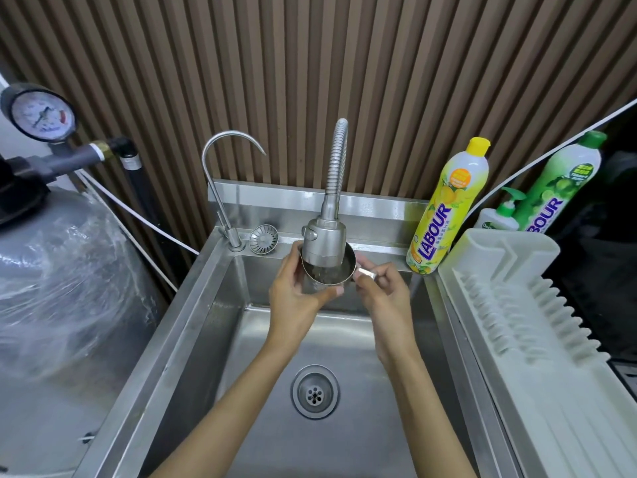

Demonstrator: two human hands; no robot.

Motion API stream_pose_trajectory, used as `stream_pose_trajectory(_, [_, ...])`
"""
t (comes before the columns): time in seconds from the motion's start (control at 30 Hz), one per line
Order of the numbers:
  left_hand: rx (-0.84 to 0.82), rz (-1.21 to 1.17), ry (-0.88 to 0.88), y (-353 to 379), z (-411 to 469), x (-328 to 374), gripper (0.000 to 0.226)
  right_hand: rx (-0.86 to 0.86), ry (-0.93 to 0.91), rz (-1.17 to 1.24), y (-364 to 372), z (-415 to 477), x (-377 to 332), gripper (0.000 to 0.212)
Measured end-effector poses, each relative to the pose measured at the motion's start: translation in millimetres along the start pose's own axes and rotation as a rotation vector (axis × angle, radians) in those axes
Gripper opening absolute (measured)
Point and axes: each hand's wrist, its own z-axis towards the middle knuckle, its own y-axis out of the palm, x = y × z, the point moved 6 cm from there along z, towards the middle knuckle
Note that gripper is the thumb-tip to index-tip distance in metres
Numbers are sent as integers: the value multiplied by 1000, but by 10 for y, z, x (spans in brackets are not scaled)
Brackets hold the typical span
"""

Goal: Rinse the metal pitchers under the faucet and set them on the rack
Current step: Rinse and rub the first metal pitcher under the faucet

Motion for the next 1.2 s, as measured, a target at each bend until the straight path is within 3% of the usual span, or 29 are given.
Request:
stream_pose_trajectory(0.1, [63, 224, 162, -56, -39, 213, 89, -127, 122, 337, 140, 69, 209, 28])
stream_pose_trajectory(0.17, [95, 347, 232, -92, -69, 330, 86, -171, 199, 394, 180, 59, 302, 25])
stream_pose_trajectory(0.3, [191, 552, 114, -232, -101, 260, 91, -146, 256, 54, 96, -24, 306, 18])
stream_pose_trajectory(0.4, [176, 546, -1, -256, -202, 105, 67, -60, 260, -171, -29, -71, 174, 22])
stream_pose_trajectory(0.5, [87, 379, -110, -205, -257, -61, 39, 67, 71, -534, -131, -91, -86, 24])
stream_pose_trajectory(0.6, [-43, 121, -182, -76, -250, -126, 46, 123, -121, -794, -98, -135, -326, 32])
stream_pose_trajectory(0.67, [-68, 24, -140, -10, -216, -75, 47, 114, -158, -697, -68, -142, -365, 31])
stream_pose_trajectory(0.77, [34, 22, -3, -33, -148, 3, 69, 46, -126, -413, -57, -58, -238, 28])
stream_pose_trajectory(0.97, [151, 409, 273, -121, -188, 317, 83, -224, 187, 178, 118, 15, 194, 19])
stream_pose_trajectory(1.1, [258, 570, 194, -219, -238, 338, 86, -210, 261, 52, 116, -84, 263, 19])
stream_pose_trajectory(1.2, [195, 580, 86, -231, -237, 191, 75, -80, 208, -162, 5, -77, 100, 23])
